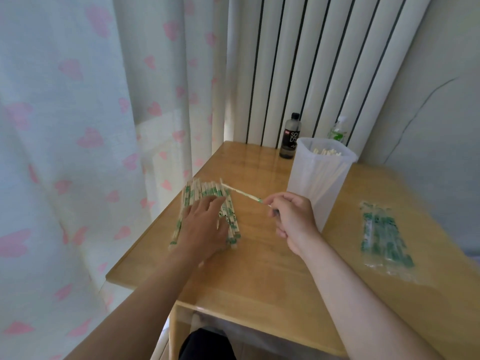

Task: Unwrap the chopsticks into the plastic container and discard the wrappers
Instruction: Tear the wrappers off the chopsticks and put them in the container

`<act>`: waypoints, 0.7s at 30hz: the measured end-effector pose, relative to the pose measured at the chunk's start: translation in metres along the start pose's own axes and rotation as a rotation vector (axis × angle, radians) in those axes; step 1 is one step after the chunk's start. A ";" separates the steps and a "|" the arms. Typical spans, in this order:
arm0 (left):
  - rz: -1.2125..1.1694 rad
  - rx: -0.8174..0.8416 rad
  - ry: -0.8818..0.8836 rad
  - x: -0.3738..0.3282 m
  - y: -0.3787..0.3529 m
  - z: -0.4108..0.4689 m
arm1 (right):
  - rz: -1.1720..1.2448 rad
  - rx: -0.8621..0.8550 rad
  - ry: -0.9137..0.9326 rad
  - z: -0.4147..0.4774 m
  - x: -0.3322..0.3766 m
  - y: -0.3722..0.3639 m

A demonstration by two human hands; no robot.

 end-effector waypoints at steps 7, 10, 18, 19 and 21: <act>-0.061 -0.145 -0.455 -0.084 0.019 0.015 | 0.432 0.106 -0.077 -0.003 0.027 0.027; -0.277 0.006 -0.477 -0.103 0.017 0.012 | 0.600 0.209 -0.066 -0.008 0.033 0.047; -0.602 0.453 -0.286 -0.148 0.017 0.002 | 0.355 0.093 0.063 -0.008 0.035 0.083; -0.633 0.470 -0.274 -0.152 0.016 0.002 | 0.346 0.077 0.063 -0.009 0.034 0.084; -0.663 0.487 -0.260 -0.159 0.017 0.001 | 0.349 0.072 0.058 -0.012 0.030 0.082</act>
Point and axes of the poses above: each hand's wrist, its own z-axis towards the middle knuckle, its own y-axis out of the back of the hand, x = y × z, the point moved 4 cm from there along z, towards the middle knuckle, and after that the axes turned 10 degrees about y, right-handed, at the moved point
